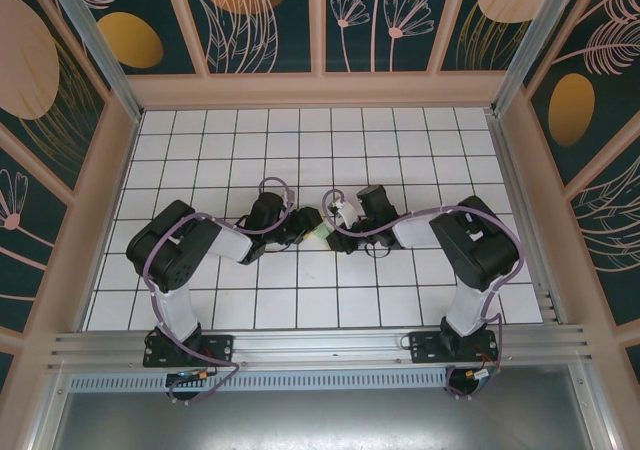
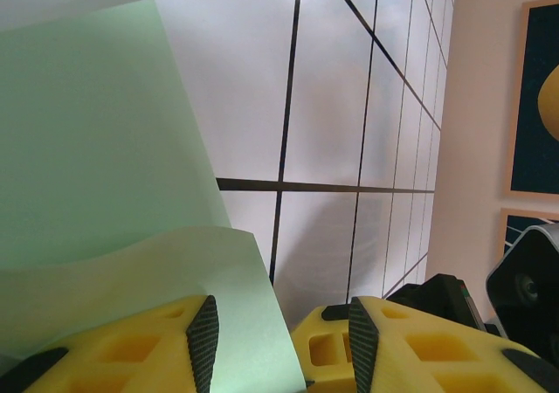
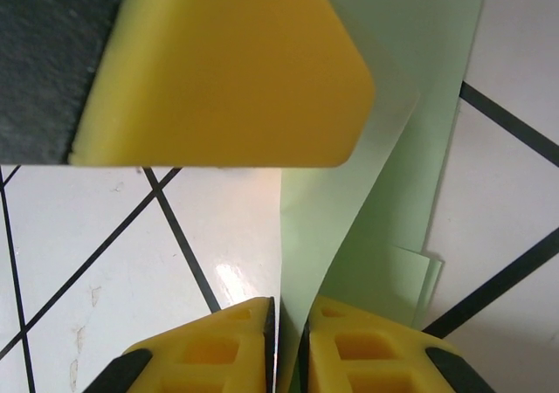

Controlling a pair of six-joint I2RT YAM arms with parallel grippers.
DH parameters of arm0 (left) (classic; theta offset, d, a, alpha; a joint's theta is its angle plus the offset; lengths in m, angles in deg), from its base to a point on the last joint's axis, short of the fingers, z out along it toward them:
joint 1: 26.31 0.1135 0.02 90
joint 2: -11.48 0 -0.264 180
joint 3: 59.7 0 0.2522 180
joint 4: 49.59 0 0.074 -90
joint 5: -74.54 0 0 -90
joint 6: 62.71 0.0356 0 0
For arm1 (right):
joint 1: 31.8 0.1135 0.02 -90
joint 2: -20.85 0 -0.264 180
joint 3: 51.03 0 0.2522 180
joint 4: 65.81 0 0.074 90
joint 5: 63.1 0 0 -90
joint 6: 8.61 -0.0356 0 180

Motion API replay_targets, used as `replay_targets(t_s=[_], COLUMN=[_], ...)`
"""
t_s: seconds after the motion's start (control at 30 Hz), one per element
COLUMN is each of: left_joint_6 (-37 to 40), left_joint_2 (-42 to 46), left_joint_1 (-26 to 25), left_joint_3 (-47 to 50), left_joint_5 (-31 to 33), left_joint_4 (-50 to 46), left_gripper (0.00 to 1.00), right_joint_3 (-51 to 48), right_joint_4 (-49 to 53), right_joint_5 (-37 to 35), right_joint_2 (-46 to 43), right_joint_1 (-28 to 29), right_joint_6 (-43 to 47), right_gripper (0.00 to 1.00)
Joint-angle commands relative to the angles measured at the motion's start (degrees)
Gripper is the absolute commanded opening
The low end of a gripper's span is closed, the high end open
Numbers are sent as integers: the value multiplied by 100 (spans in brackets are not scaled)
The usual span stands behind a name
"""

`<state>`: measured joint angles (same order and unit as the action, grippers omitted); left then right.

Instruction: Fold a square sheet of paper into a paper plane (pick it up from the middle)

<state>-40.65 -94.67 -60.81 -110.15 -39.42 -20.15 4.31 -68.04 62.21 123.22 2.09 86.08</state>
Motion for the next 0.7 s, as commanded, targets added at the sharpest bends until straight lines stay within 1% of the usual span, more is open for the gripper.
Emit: replay_targets(t_s=[0.0, 0.03, 0.2, 0.33, 0.5, 0.67], left_joint_6=[150, 164, 264, 393, 557, 545], left_joint_2=[-68, -58, 179, 687, 1406, 1723], left_joint_1=[6, 18, 91, 251, 380, 374], left_joint_3=[-131, -133, -147, -14, 318, 771], left_joint_5=[26, 11, -55, -56, 54, 11], left_joint_4=[-196, -208, -312, -364, -426, 33], left_gripper=[47, 47, 48, 50, 55, 56], right_joint_3=[8, 5, -20, -37, -198, -309], right_joint_4=[175, 162, 92, -46, -594, -1107], right_joint_5=[-96, -116, -2, 301, 879, 1234], right_joint_2=[-4, 2, -38, -55, -125, -32], right_joint_1=[72, 72, 61, 38, -77, -212], right_joint_6=[194, 191, 116, -111, -811, -1715], right_gripper=[15, 14, 0, 0, 0, 0])
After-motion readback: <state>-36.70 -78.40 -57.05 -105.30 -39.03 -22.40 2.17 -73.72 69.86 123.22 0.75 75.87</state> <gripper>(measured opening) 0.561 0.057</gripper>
